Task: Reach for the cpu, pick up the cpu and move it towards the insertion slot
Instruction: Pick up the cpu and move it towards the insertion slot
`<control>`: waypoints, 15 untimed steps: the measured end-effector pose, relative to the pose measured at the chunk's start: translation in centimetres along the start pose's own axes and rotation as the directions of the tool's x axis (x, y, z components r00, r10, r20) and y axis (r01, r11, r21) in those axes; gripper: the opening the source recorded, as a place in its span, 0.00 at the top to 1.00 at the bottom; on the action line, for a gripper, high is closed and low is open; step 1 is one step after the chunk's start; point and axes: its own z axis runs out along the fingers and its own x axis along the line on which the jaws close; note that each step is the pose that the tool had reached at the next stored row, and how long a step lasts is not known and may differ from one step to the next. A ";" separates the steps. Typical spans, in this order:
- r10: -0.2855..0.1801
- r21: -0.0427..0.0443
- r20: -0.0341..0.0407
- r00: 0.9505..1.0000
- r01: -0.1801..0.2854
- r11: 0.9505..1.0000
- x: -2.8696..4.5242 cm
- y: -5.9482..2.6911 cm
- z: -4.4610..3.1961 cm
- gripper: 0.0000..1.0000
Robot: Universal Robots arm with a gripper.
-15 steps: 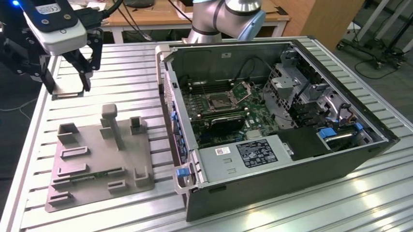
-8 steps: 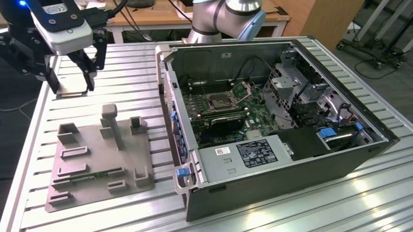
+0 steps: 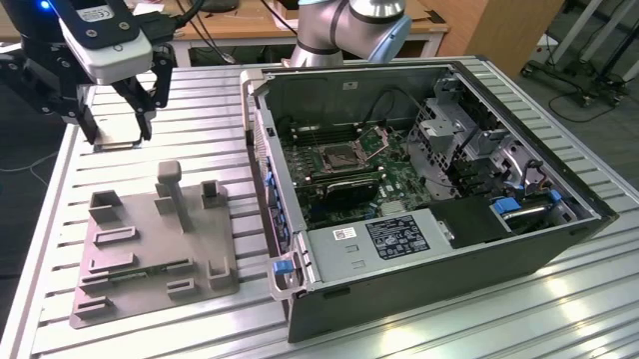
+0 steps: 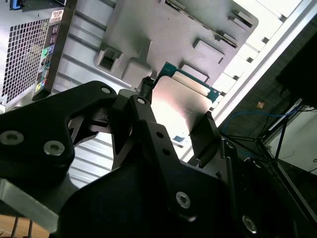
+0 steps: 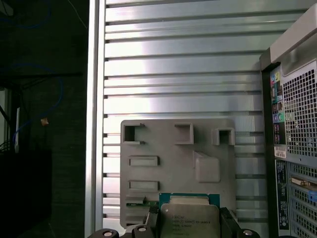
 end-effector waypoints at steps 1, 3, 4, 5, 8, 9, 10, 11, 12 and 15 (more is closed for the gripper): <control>0.000 0.000 0.000 1.000 0.000 1.000 -0.06 0.00 0.00 0.45; 0.000 0.000 0.000 1.000 0.000 1.000 -0.22 0.00 0.00 0.45; 0.000 0.000 0.000 1.000 0.000 1.000 -0.30 0.00 0.00 0.45; 0.000 0.000 0.000 1.000 0.000 1.000 -0.38 0.00 0.00 0.45; 0.000 0.000 0.000 1.000 0.000 1.000 -0.59 0.01 -0.01 0.45; 0.000 0.000 0.000 1.000 0.000 1.000 -0.65 0.01 0.00 0.45; 0.000 0.000 0.000 1.000 0.000 1.000 -0.71 0.01 -0.01 0.45; 0.000 0.000 0.000 1.000 0.000 1.000 -0.77 0.01 0.00 0.45; 0.000 0.000 0.000 1.000 0.000 1.000 -0.85 0.01 -0.01 0.45; 0.000 0.000 0.000 1.000 0.000 1.000 -1.08 0.02 -0.01 0.45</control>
